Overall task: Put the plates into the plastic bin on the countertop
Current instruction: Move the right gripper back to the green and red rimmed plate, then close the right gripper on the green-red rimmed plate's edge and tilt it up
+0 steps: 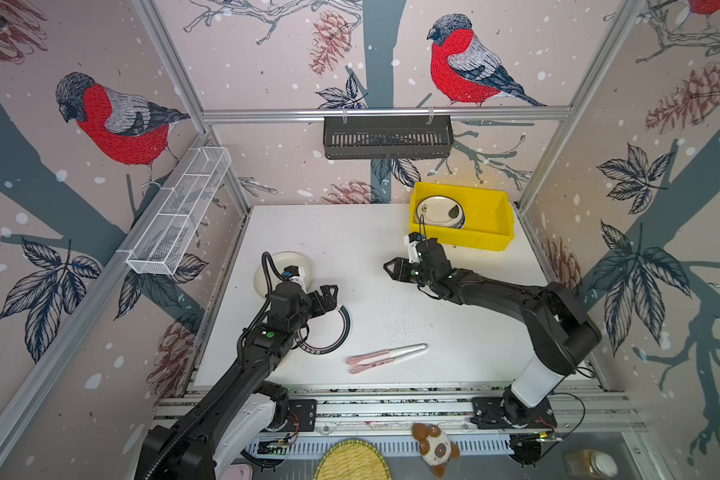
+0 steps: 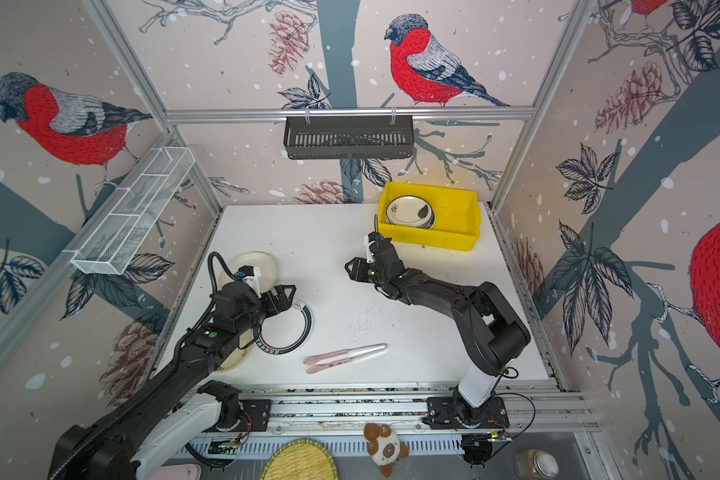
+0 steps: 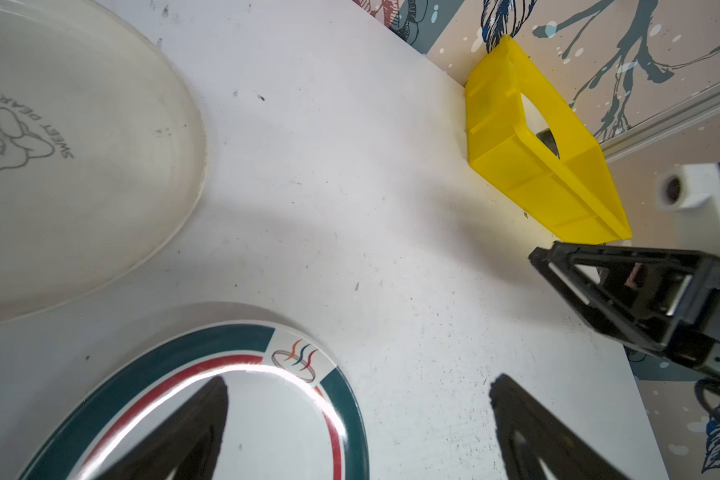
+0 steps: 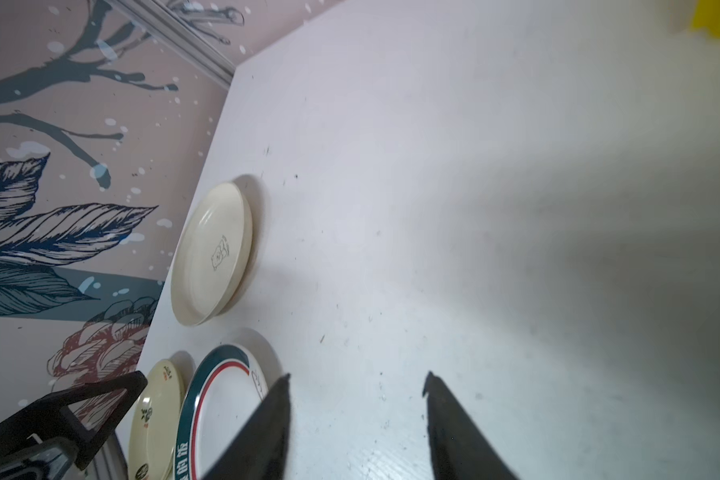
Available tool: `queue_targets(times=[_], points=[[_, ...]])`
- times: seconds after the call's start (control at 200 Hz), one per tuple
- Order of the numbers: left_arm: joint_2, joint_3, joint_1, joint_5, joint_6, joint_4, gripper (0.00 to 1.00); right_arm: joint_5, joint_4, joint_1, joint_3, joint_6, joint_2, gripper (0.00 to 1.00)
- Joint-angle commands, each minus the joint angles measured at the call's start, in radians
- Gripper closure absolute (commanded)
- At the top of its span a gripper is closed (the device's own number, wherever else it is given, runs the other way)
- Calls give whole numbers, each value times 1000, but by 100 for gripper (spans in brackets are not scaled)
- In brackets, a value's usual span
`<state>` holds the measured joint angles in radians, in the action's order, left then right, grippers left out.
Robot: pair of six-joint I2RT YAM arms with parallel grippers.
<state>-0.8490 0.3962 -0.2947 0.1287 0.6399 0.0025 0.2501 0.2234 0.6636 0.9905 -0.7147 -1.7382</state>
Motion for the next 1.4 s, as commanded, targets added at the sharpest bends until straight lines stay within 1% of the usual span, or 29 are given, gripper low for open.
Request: queue_targets(times=[0.0,0.145,0.3,0.54,0.755,0.88,1.101,1.296,1.396], points=[[36,-21,0,-51,36,-3,2,92,16,46,50,-15,-71,55],[68,-31,0,-66,33,3,2,117,33,114,80,-24,-137,54],[76,-49,1,-70,36,38,2,205,66,144,125,-52,-222,54],[91,-74,1,-73,40,80,2,255,45,177,191,-58,-312,58],[95,-92,0,-69,34,106,2,261,5,190,233,-52,-354,62],[96,-96,1,-72,21,112,2,291,-11,205,267,-65,-386,65],[115,-101,1,-87,-4,117,2,278,-71,222,315,-54,-420,70],[121,-126,1,-85,-8,147,2,258,-115,229,339,-51,-439,78],[116,-136,1,-84,-12,162,2,246,-134,229,347,-51,-442,79]])
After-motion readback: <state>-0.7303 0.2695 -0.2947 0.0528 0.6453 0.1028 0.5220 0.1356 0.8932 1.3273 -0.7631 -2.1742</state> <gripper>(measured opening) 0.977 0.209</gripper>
